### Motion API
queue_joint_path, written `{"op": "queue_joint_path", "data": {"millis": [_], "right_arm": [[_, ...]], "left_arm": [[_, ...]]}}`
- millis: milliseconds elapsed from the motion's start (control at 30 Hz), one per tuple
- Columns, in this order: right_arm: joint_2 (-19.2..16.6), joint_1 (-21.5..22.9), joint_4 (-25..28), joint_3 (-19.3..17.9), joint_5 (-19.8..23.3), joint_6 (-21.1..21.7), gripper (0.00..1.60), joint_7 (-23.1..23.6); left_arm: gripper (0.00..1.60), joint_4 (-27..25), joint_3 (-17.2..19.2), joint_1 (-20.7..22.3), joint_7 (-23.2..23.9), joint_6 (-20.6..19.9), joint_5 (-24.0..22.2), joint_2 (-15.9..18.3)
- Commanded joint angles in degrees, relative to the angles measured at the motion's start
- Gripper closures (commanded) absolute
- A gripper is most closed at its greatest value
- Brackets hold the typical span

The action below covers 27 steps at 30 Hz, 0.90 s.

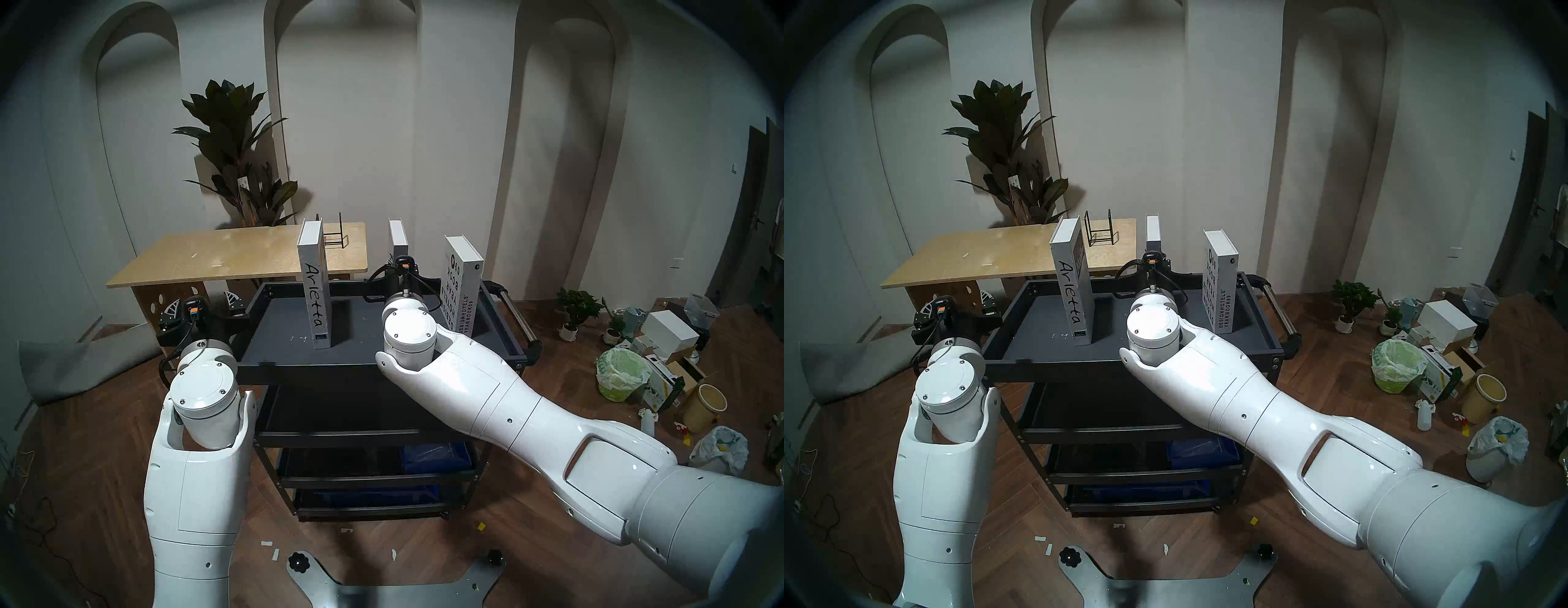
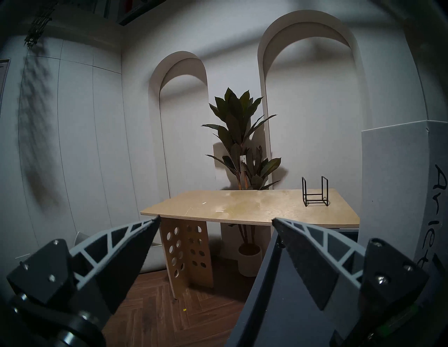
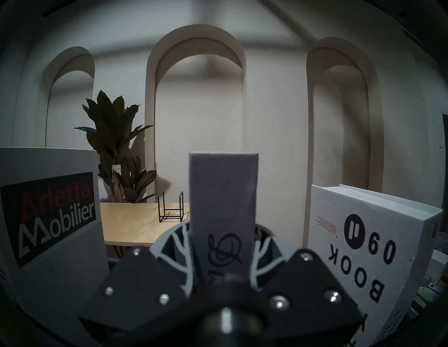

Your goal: Sort the books onto the shelf by size, largest to the left

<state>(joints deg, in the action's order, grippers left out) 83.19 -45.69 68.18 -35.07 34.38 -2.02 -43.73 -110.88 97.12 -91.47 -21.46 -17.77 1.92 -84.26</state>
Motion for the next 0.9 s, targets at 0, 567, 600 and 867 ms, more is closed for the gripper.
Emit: {"op": "queue_joint_path", "data": {"millis": [0, 567, 600, 867], "right_arm": [[4.3, 2.3, -3.1, -0.3, 0.1, -2.1, 1.6, 0.4], [7.7, 3.4, -7.6, -1.1, 0.5, -4.0, 1.6, 1.6], [7.9, 3.4, -8.0, -1.1, 0.5, -4.1, 1.6, 1.7], [8.8, 3.6, -9.5, -1.4, 0.6, -4.1, 1.6, 1.7]], "left_arm": [[0.0, -1.2, 0.1, 0.5, 0.0, 0.3, 0.0, 0.3], [0.0, 0.5, 0.5, 2.0, 0.8, 0.6, -0.5, 0.8], [0.0, 0.6, 0.6, 2.1, 0.9, 0.6, -0.5, 0.8], [0.0, 1.5, 0.9, 2.7, 1.4, 0.7, -0.8, 0.8]]}}
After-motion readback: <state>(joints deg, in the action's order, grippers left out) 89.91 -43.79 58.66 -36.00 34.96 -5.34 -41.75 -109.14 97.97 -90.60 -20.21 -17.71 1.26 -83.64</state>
